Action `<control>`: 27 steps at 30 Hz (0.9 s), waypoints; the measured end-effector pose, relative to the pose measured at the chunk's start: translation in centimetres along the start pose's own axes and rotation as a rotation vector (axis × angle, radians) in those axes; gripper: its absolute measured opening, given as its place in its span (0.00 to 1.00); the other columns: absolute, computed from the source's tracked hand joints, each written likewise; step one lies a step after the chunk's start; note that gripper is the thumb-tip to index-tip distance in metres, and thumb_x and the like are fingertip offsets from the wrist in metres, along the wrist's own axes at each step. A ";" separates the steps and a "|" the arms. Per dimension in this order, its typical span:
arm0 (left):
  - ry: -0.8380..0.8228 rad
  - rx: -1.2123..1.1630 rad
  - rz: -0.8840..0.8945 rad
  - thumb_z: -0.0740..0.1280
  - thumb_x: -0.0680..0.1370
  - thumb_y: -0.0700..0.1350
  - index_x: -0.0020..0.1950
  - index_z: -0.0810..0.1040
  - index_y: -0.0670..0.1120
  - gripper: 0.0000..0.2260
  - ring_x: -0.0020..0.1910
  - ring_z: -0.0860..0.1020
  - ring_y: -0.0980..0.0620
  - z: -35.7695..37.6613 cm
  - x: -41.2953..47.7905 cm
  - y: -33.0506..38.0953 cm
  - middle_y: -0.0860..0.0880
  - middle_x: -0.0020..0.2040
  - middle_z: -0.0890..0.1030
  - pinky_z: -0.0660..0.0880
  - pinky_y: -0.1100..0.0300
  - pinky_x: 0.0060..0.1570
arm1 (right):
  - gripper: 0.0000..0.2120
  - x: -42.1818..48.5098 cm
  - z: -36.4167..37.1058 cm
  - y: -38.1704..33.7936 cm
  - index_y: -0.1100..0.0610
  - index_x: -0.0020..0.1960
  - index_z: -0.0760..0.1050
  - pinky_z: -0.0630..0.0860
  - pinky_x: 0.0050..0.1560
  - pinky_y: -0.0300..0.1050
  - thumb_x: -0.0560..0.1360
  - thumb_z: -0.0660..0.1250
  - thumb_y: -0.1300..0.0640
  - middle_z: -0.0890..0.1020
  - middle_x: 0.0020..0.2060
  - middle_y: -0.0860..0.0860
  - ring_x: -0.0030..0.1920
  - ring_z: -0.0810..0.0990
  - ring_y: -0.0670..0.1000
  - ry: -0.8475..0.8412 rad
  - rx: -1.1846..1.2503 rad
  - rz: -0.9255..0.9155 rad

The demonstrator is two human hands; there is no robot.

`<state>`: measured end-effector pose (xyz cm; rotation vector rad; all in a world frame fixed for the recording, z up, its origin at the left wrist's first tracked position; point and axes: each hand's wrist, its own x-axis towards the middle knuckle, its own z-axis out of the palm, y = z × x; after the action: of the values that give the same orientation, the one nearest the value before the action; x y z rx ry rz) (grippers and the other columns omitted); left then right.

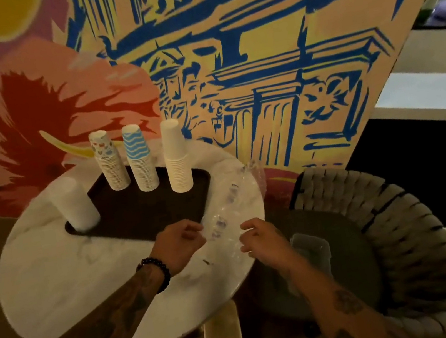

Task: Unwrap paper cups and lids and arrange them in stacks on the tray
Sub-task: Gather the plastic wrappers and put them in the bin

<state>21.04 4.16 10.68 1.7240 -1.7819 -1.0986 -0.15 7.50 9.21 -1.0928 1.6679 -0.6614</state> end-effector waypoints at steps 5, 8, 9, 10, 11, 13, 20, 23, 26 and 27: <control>-0.009 0.066 -0.075 0.72 0.77 0.41 0.59 0.79 0.49 0.12 0.55 0.80 0.51 -1.1 4.5 -1.5 0.51 0.52 0.82 0.76 0.55 0.60 | 0.13 3.6 -0.8 -0.8 0.47 0.61 0.74 0.79 0.61 0.56 0.77 0.66 0.54 0.82 0.50 0.51 0.53 0.82 0.52 0.027 0.007 0.035; -0.026 0.075 -0.097 0.71 0.77 0.41 0.62 0.78 0.47 0.14 0.56 0.79 0.51 -1.3 7.4 -2.4 0.49 0.55 0.81 0.76 0.55 0.60 | 0.14 5.9 -1.2 -1.0 0.49 0.62 0.74 0.80 0.59 0.54 0.77 0.66 0.56 0.82 0.51 0.51 0.52 0.82 0.52 0.067 0.026 0.072; -0.035 0.082 -0.102 0.70 0.78 0.41 0.63 0.77 0.47 0.14 0.57 0.79 0.50 -1.3 8.3 -2.6 0.49 0.57 0.81 0.76 0.54 0.61 | 0.14 6.7 -1.3 -0.9 0.49 0.62 0.74 0.80 0.59 0.54 0.77 0.66 0.55 0.82 0.51 0.52 0.52 0.82 0.52 0.079 0.025 0.087; -0.044 0.085 -0.108 0.70 0.78 0.42 0.63 0.77 0.48 0.14 0.57 0.79 0.50 -1.2 9.1 -2.7 0.48 0.58 0.81 0.76 0.53 0.62 | 0.14 7.6 -1.4 -0.8 0.50 0.62 0.74 0.80 0.59 0.55 0.77 0.66 0.55 0.82 0.50 0.52 0.52 0.82 0.52 0.086 0.025 0.105; -0.056 0.083 -0.114 0.70 0.78 0.42 0.64 0.77 0.48 0.15 0.57 0.78 0.50 -1.1 9.8 -2.8 0.48 0.59 0.81 0.76 0.53 0.62 | 0.14 8.4 -1.3 -0.8 0.50 0.62 0.74 0.80 0.59 0.55 0.77 0.66 0.55 0.82 0.50 0.52 0.52 0.82 0.53 0.090 0.022 0.125; -0.087 0.093 -0.117 0.71 0.78 0.42 0.66 0.76 0.46 0.16 0.59 0.78 0.50 -0.7 11.1 -3.0 0.47 0.61 0.80 0.75 0.56 0.62 | 0.13 10.0 -1.1 -0.7 0.50 0.61 0.74 0.80 0.58 0.55 0.77 0.67 0.56 0.82 0.50 0.52 0.51 0.82 0.53 0.104 0.016 0.156; -0.183 0.079 -0.177 0.75 0.74 0.50 0.70 0.72 0.44 0.27 0.62 0.76 0.48 1.5 15.6 -3.6 0.44 0.65 0.77 0.72 0.59 0.60 | 0.11 14.1 0.5 1.0 0.47 0.56 0.73 0.79 0.60 0.58 0.76 0.68 0.57 0.80 0.57 0.55 0.55 0.81 0.56 0.147 -0.035 0.264; -0.250 0.034 -0.207 0.77 0.72 0.49 0.68 0.74 0.45 0.27 0.51 0.78 0.53 2.7 16.3 -4.1 0.48 0.56 0.80 0.73 0.66 0.49 | 0.12 15.1 1.0 2.1 0.44 0.56 0.72 0.78 0.61 0.58 0.75 0.68 0.52 0.79 0.58 0.53 0.57 0.80 0.56 0.175 -0.063 0.311; -0.275 0.039 -0.225 0.79 0.70 0.46 0.62 0.76 0.46 0.23 0.46 0.79 0.54 3.7 16.7 -4.7 0.51 0.49 0.80 0.75 0.66 0.41 | 0.13 15.3 1.6 2.5 0.44 0.58 0.72 0.79 0.61 0.57 0.74 0.68 0.51 0.78 0.59 0.53 0.58 0.79 0.55 0.171 -0.064 0.343; -0.272 0.040 -0.234 0.79 0.70 0.45 0.61 0.77 0.47 0.22 0.46 0.79 0.53 3.8 16.9 -4.8 0.50 0.50 0.81 0.74 0.67 0.40 | 0.14 15.3 1.7 2.6 0.44 0.58 0.72 0.79 0.61 0.57 0.74 0.68 0.50 0.78 0.59 0.53 0.58 0.79 0.55 0.164 -0.060 0.345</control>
<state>18.80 -10.83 1.01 1.9218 -1.7989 -1.4650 -0.95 -4.85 -0.28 -0.7794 1.9699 -0.4889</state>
